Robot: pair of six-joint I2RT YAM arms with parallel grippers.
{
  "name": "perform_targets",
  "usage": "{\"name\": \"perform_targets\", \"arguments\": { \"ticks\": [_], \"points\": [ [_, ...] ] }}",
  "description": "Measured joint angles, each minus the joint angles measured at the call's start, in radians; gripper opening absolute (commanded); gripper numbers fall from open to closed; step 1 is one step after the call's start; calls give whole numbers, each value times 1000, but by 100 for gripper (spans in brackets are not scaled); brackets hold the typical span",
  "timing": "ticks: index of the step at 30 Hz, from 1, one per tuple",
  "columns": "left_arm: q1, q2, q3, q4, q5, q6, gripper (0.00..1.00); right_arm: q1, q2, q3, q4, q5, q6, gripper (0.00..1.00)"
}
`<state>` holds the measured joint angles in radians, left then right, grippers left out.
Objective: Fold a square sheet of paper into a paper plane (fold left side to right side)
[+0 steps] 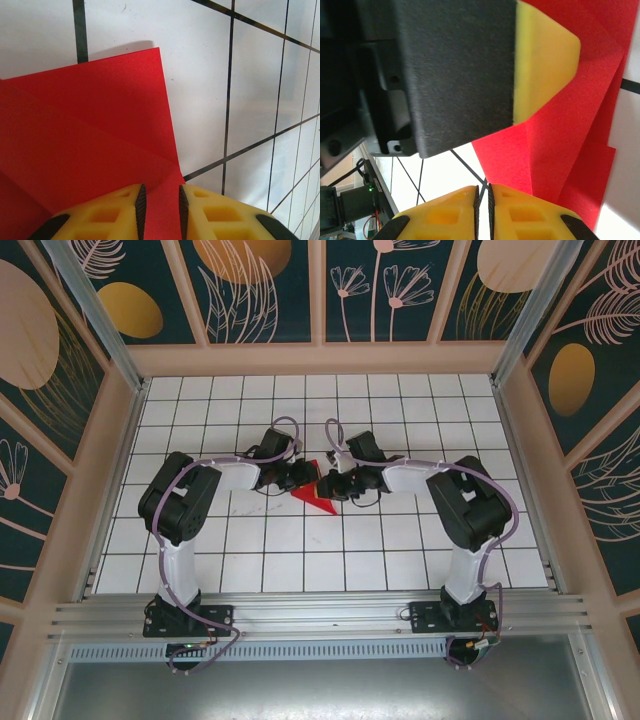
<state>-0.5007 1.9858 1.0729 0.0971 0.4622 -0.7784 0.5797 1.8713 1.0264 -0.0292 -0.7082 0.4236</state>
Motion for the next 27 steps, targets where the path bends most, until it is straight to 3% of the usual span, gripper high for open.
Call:
{"name": "perform_targets", "arguments": {
  "ticks": [27],
  "points": [
    [0,0,0,0,0,0,28,25,42,21,-155,99,-85,17]
  ]
}}
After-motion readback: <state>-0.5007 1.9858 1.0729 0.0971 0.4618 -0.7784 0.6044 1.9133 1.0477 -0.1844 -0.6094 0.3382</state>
